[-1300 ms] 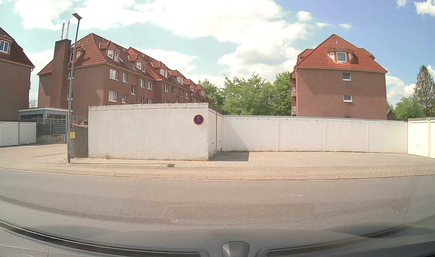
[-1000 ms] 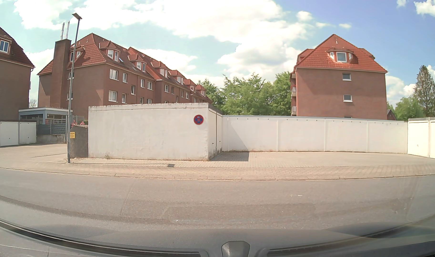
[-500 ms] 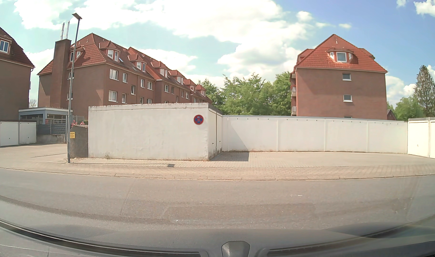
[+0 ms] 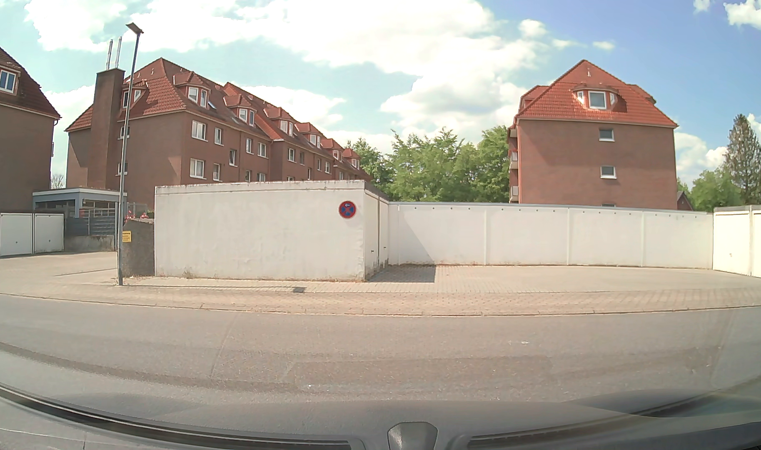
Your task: Follow the waypoints while adhering to traffic rules and regulations
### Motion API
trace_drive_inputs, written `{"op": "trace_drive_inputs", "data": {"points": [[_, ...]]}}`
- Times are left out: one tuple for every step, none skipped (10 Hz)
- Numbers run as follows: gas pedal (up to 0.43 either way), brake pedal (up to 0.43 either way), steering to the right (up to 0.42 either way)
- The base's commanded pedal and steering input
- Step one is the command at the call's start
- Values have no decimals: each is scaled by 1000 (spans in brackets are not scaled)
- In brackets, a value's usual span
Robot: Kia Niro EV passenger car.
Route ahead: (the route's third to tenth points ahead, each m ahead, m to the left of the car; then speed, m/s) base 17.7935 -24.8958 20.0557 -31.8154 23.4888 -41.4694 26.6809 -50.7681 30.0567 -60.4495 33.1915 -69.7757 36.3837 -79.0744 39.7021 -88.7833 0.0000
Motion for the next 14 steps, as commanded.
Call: {"op": "trace_drive_inputs", "data": {"points": [[0, 567, -4], [0, 567, -4], [0, 567, 0], [0, 567, 6], [0, 567, 14], [0, 567, 19], [0, 567, 22], [0, 567, 24], [0, 567, 25], [0, 573, 25], [0, 573, 25], [0, 573, 25], [0, 573, 26], [0, 573, 27]]}}
